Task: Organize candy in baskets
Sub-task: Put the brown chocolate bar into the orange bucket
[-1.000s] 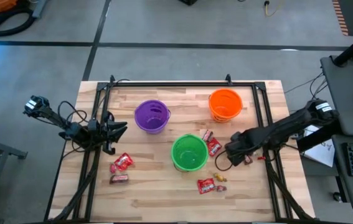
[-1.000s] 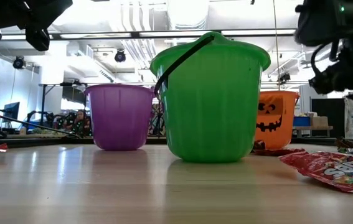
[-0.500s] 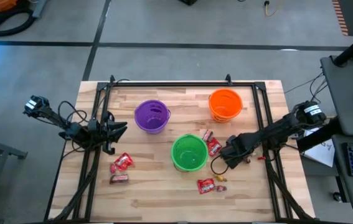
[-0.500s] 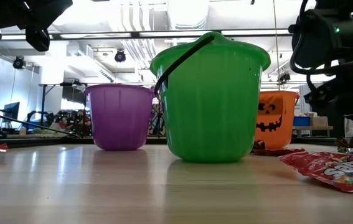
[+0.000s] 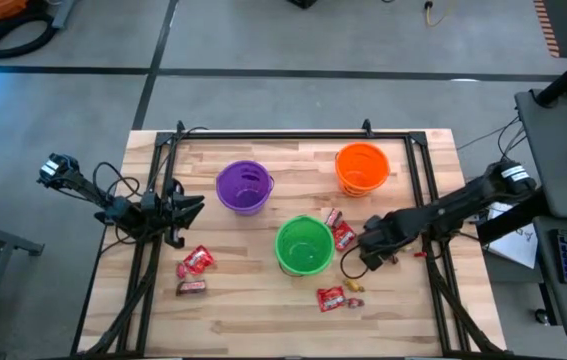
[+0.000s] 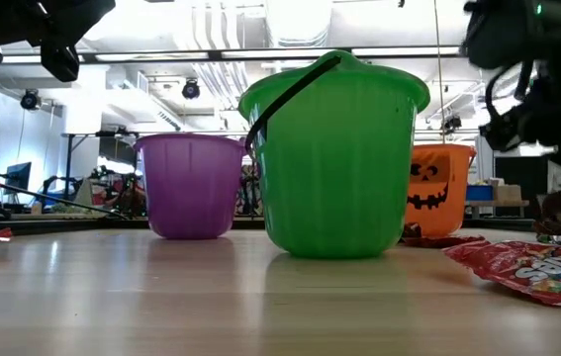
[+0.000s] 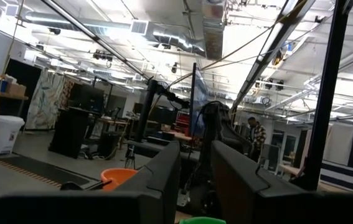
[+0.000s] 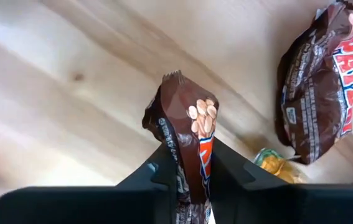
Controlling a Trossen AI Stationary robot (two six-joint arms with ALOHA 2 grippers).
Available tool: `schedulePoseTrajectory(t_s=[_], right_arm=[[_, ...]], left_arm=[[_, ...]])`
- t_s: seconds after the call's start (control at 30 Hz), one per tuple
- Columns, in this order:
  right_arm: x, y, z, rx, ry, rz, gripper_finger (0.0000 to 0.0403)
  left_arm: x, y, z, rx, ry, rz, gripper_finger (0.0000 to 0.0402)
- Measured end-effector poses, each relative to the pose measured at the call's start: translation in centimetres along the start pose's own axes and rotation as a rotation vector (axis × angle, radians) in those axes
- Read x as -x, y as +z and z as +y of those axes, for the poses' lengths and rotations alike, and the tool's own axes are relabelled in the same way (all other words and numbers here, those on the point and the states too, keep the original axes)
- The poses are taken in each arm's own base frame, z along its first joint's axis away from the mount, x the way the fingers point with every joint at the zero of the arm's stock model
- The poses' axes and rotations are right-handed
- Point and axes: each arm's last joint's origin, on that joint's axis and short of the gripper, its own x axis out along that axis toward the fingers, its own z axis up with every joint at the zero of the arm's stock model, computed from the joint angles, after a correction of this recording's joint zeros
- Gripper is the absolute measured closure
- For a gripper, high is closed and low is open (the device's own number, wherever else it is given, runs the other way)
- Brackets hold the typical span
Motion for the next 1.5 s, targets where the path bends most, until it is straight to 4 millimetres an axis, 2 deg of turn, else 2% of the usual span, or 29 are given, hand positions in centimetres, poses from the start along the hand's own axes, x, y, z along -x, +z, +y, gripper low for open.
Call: schedulePoseTrajectory(t_s=[0.2, 0.47, 0.63, 0.8, 0.97, 1.17, 1.33, 1.5], right_arm=[[3.7, -0.5, -0.8, 0.0, 0.181, -0.115, 0.0354], [11.8, 0.1, -0.3, 0.093, 0.39, -0.471, 0.0355], [15.8, 2.0, 0.2, 0.173, 0.381, -0.614, 0.0357], [18.2, 5.2, 0.2, 0.204, 0.252, -0.715, 0.0357], [18.4, 9.6, -1.0, 0.173, 0.061, -0.725, 0.0357], [16.3, 14.2, -3.7, 0.1, -0.129, -0.607, 0.0357], [15.0, 16.2, -5.5, 0.065, -0.201, -0.527, 0.0358], [14.6, 17.0, -6.2, 0.061, -0.224, -0.5, 0.0358]], left_arm=[[0.0, 0.1, 0.0, 0.012, 0.001, -0.005, 0.0325], [0.0, 0.3, 0.1, 0.024, 0.006, -0.028, 0.0325], [0.0, 0.4, 0.1, 0.027, 0.007, -0.031, 0.0325], [0.0, 0.4, 0.1, 0.034, 0.006, -0.032, 0.0325], [0.0, 0.4, 0.1, 0.048, 0.006, -0.032, 0.0325], [0.0, 0.4, 0.1, 0.058, 0.005, -0.031, 0.0325], [0.0, 0.4, 0.1, 0.058, 0.005, -0.031, 0.0325], [0.0, 0.4, 0.1, 0.058, 0.005, -0.031, 0.0325]])
